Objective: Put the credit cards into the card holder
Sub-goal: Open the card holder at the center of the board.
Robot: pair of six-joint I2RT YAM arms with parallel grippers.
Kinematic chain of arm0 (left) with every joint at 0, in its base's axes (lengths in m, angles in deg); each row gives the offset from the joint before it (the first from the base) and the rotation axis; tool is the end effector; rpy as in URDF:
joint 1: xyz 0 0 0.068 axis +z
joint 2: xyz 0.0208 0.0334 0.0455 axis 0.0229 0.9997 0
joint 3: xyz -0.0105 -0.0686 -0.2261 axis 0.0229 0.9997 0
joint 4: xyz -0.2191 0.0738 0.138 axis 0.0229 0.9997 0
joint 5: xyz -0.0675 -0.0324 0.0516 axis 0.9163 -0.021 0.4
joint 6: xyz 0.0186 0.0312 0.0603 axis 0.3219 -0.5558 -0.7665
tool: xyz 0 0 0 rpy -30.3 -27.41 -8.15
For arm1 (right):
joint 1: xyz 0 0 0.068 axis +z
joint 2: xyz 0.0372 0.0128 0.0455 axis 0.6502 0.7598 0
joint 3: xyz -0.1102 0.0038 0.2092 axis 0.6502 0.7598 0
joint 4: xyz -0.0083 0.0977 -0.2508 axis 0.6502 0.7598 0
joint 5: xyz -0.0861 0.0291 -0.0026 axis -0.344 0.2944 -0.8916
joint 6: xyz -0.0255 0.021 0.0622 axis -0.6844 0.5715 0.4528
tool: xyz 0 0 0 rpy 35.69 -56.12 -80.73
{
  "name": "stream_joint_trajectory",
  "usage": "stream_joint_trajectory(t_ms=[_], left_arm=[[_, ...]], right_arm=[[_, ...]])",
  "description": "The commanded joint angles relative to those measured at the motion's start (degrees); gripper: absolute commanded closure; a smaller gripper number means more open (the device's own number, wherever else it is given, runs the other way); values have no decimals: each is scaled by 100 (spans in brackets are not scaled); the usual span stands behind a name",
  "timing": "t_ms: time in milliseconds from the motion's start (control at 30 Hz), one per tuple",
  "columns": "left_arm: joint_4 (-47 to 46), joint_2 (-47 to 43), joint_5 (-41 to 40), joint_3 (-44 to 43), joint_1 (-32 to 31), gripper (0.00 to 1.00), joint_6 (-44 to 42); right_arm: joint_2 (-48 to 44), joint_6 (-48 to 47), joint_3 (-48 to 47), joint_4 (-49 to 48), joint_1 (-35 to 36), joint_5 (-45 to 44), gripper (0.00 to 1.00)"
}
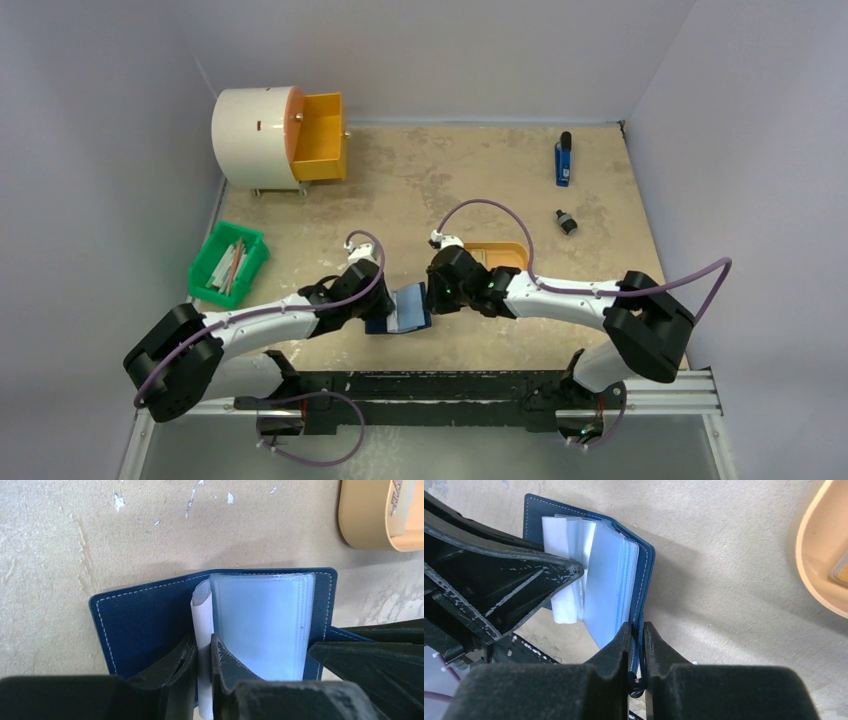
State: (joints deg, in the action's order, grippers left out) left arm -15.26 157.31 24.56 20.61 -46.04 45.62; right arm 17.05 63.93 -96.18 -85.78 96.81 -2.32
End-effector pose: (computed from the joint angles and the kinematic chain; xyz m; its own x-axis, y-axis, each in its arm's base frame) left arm 0.1773 -0.1798 0.0968 -0.8352 -0.2567 -0.4863 -0.0099 0.8912 -0.4534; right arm 0.1855 0.2726 0.1349 -0.8230 -0.0092 -0.5680 -0.3404 0.8084 0.4801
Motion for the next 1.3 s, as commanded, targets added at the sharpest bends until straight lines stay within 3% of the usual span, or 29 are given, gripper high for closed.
stream_joint_trajectory(t_ms=[0,167,333,467,700,933,1267], left_arm=[[121,38,-323,60,-20,88,-81],[119,32,-360,86,-23,94,-77],[33,119,-303,62,-20,100,-73],[13,160,-279,33,-22,100,-76],[14,163,-238,-36,-22,100,-48],[-33,188,-241,-26,-20,100,-11],[197,-7,-353,-34,-20,100,-10]], right_arm=[[-123,121,-96,280,40,-334,100],[-160,163,-64,529,36,-447,99],[-526,95,3,677,35,-497,68],[-840,20,-97,931,43,-530,61],[-1074,-437,-444,565,111,204,63],[-62,-651,-983,-5,208,1014,70],[1123,-525,-1181,289,198,877,76]])
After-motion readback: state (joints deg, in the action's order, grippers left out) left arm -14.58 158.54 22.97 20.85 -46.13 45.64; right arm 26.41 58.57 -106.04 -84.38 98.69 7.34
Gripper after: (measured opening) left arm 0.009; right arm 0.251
